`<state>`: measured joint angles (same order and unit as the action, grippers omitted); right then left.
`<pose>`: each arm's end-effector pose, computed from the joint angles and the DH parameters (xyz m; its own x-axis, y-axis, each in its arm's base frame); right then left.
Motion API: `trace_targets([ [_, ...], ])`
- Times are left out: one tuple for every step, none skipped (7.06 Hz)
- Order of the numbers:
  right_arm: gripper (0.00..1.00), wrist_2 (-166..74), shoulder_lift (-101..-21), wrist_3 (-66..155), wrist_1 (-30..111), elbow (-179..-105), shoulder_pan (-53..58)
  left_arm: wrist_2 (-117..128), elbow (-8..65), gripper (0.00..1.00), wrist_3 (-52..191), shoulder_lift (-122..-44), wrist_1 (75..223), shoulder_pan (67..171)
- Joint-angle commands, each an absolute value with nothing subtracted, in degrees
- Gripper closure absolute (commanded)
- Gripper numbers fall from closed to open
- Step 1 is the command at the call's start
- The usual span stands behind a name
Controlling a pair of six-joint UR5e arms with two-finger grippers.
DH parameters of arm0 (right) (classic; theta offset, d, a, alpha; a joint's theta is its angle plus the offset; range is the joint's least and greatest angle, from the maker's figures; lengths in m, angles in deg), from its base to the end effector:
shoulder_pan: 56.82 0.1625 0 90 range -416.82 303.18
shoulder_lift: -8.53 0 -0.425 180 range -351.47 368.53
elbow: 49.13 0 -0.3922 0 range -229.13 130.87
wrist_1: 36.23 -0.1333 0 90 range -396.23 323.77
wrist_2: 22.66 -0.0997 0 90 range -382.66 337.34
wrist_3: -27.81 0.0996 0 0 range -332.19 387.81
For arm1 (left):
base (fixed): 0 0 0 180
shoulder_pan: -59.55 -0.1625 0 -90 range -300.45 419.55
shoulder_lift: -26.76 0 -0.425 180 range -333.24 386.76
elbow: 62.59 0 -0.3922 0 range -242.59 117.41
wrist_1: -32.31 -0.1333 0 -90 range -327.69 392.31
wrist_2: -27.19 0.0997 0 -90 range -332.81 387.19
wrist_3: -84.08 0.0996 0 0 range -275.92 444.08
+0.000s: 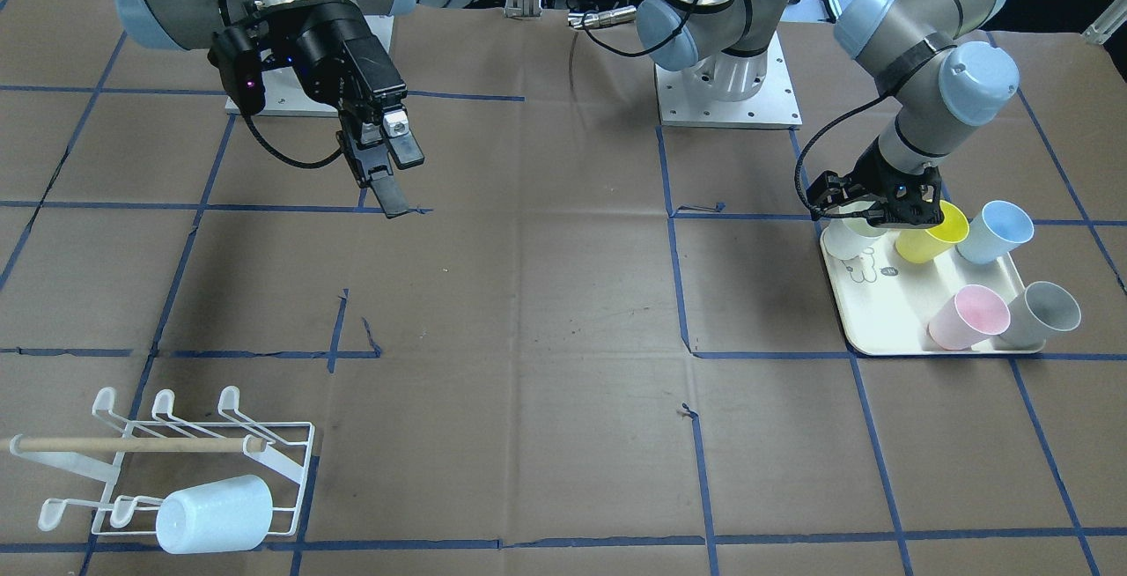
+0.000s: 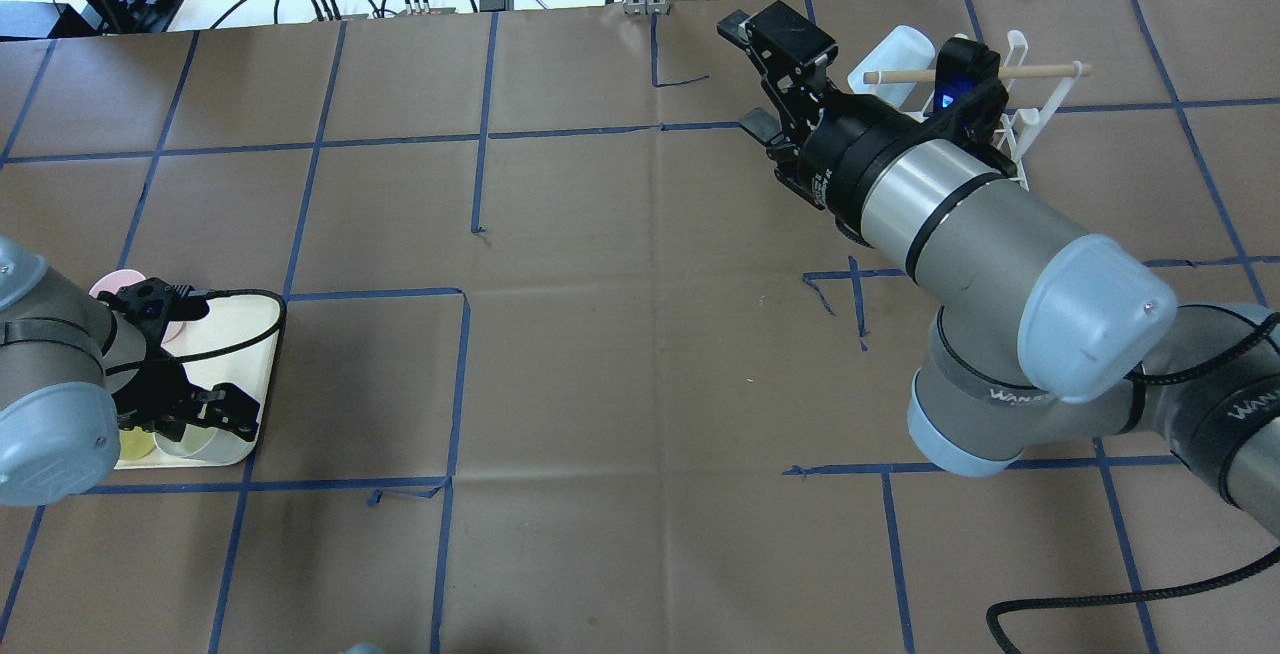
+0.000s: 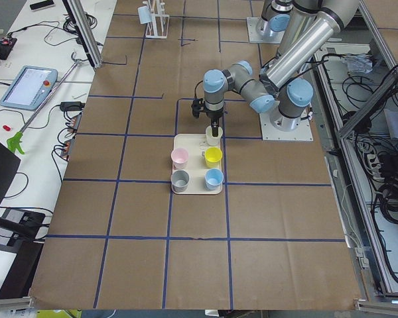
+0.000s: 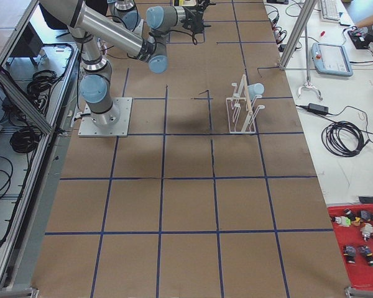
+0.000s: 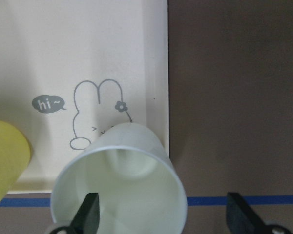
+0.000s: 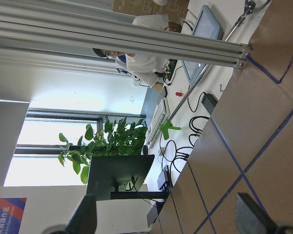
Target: Transfer IKEA cup to right arm and place on rack
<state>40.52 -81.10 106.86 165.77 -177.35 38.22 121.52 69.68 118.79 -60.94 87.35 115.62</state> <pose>0.2147 -0.4057 0.4130 -0.1863 0.1825 -0.9654 0.8307 0.5539 -0.0556 0.1045 -0.3807 0.2276 -0.9998 0.0176 -0.0121 0.0161 0.9933 0.1146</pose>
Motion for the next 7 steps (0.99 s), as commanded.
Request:
trace_targets([
  [0.0, 40.35, -81.04, 110.26, 164.78, -178.06, 38.45, 121.58, 69.34, 0.86, 118.18, -61.04, 87.6, 115.63],
  [0.0, 40.36, -81.12, 110.34, 164.77, -178.07, 38.54, 121.58, 68.82, 1.0, 118.09, -61.04, 87.42, 115.63],
  [0.0, 40.36, -81.04, 110.25, 164.77, -178.07, 38.54, 121.58, 67.68, 1.0, 118.09, -61.04, 87.42, 115.72],
  [0.0, 40.36, -80.86, 110.25, 164.77, -178.07, 38.54, 121.49, 65.67, 1.0, 118.44, -60.87, 87.86, 115.63],
  [0.0, 40.36, -80.86, 110.25, 164.77, -178.07, 38.54, 121.41, 62.34, 1.0, 118.62, -60.61, 90.12, 116.06],
  [0.0, 40.36, -80.86, 110.34, 164.77, -178.07, 38.54, 121.23, 57.17, 1.0, 118.53, -60.34, 96.15, 116.59],
  [0.0, 40.36, -80.77, 110.25, 164.69, -178.07, 38.54, 120.97, 50.16, 1.0, 118.45, -60.51, 103.61, 119.64],
])
